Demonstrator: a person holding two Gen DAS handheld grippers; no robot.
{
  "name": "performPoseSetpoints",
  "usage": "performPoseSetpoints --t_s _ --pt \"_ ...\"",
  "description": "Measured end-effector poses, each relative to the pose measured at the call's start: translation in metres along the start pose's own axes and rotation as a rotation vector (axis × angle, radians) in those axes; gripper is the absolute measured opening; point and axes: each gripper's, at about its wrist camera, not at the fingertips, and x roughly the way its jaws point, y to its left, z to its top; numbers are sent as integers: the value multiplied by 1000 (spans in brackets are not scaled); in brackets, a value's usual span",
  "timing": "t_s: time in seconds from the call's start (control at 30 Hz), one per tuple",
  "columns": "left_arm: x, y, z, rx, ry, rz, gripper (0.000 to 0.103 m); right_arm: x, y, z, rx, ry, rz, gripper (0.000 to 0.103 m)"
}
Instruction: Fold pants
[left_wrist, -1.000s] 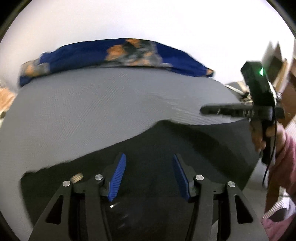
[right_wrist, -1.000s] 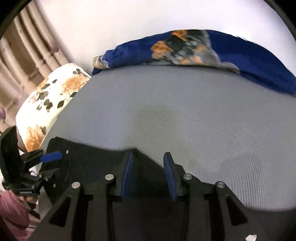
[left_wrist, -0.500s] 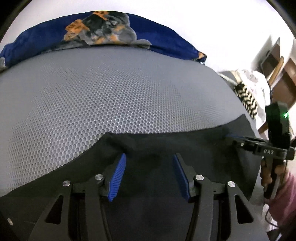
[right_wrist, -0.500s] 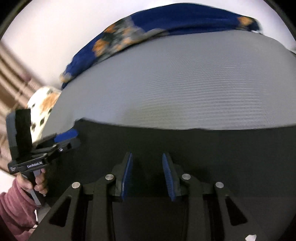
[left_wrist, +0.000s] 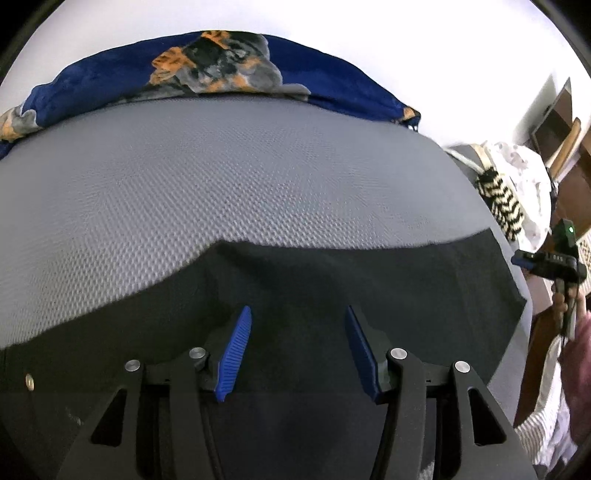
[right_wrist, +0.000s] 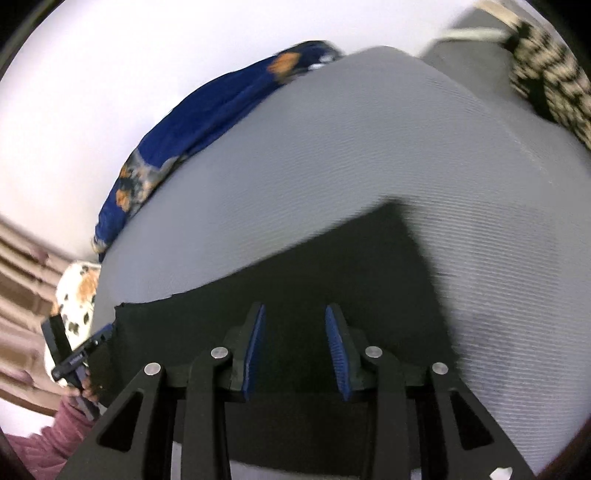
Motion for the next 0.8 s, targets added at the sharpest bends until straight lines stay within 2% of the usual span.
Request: performPoseSetpoints --t_s 0.07,0.13,0.33,0.43,0.6,0.73,0.8 --pt "0 -7 -6 13 24 14 54 -7 -23 1 20 25 -14 32" --pt "2 -15 -11 25 49 26 54 -11 -44 1 42 45 8 32" --pt "10 -28 -18 20 96 35 54 -10 -76 -1 69 67 71 32" --pt "12 -29 -21 6 108 40 54 -2 -84 -4 56 108 127 32" --pt "20 -30 -28 3 132 68 54 11 -88 -3 68 112 266 32" --pt "21 -31 -28 17 126 76 57 22 -88 3 83 107 321 25" --pt "22 -30 -28 6 116 74 58 30 -82 3 95 109 326 16"
